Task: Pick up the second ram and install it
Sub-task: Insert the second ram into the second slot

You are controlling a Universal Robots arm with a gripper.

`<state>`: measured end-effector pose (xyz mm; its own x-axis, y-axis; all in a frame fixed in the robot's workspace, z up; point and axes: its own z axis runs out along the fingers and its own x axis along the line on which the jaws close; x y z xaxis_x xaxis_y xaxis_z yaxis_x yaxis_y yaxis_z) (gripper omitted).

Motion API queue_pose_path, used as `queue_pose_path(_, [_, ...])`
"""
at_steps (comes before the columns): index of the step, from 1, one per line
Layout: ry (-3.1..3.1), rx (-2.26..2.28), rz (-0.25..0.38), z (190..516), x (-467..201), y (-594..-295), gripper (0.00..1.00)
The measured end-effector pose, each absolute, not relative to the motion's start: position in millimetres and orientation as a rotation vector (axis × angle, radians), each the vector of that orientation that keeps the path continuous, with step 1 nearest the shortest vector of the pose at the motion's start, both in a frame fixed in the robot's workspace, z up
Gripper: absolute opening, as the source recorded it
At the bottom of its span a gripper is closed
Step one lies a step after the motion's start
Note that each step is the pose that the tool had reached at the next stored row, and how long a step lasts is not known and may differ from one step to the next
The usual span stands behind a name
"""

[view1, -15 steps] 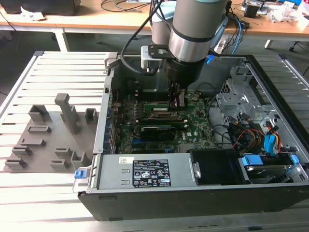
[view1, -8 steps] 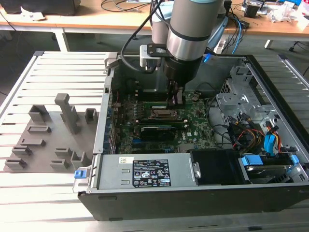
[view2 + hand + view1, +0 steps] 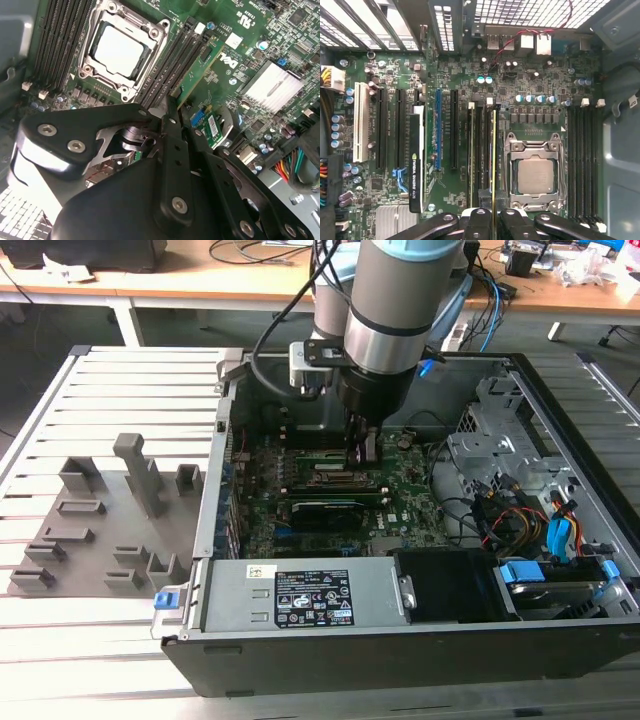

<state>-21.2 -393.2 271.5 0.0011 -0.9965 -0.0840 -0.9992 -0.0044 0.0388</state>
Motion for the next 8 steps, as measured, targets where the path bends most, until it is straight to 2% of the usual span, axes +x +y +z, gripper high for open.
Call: queue_pose_path(8, [2.194, -2.2, 0.135, 251.2, -24.9, -393.2, 0.14])
